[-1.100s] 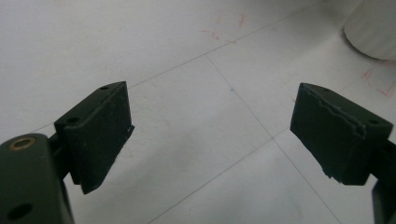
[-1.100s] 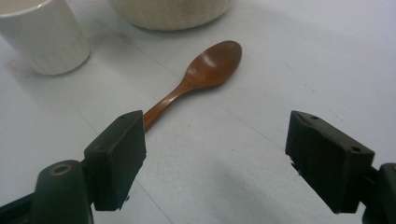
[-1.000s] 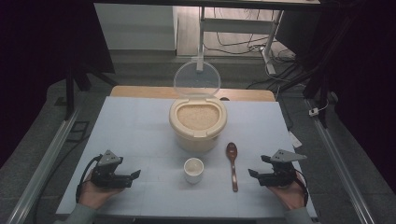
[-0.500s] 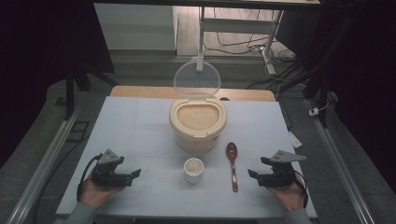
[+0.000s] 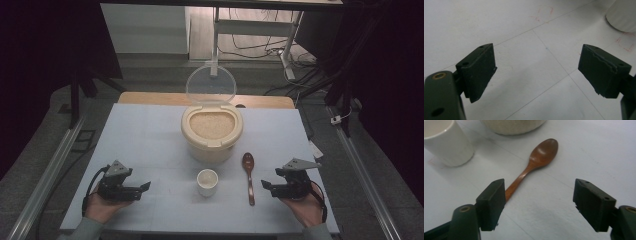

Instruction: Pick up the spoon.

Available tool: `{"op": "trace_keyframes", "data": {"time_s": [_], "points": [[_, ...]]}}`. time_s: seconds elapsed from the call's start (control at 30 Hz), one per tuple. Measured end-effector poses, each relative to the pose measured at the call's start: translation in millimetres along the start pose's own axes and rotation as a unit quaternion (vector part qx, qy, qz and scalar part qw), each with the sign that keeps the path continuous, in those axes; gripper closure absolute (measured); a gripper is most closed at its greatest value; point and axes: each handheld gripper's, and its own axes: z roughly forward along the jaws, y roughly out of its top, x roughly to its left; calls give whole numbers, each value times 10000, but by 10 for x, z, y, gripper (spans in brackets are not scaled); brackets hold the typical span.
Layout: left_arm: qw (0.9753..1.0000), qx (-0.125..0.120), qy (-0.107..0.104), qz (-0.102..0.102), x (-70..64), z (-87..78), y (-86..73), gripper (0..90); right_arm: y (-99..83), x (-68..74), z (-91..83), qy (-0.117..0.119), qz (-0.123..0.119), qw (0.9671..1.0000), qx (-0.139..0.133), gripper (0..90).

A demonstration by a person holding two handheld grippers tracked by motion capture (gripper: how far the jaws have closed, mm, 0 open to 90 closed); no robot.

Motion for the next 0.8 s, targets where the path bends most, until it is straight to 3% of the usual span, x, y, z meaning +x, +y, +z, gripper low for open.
{"op": "trace_keyframes", "data": {"time_s": [0.17,0.3,0.33,0.37,0.47,0.5,0.7,0.8], "points": [[10000,12,25,-17,26,18,13,141,106,146,-8,-17,-75,9995,320,305],[10000,31,13,-29,32,22,5,139,227,328,40,-26,88,9965,827,312],[10000,30,14,-20,33,19,2,139,227,328,40,-26,88,9965,827,312],[10000,32,6,-28,34,16,0,138,263,386,86,-82,180,9941,1064,311],[10000,28,-5,-44,39,16,-6,138,298,438,161,-110,331,9904,1340,311],[10000,33,-6,-42,38,17,-7,138,298,438,161,-110,331,9904,1340,311],[9999,82,-62,5,38,27,-13,136,329,479,383,-244,513,9830,1747,339],[9999,112,-70,12,37,39,-19,135,322,481,430,-256,586,9814,1809,364]]}}
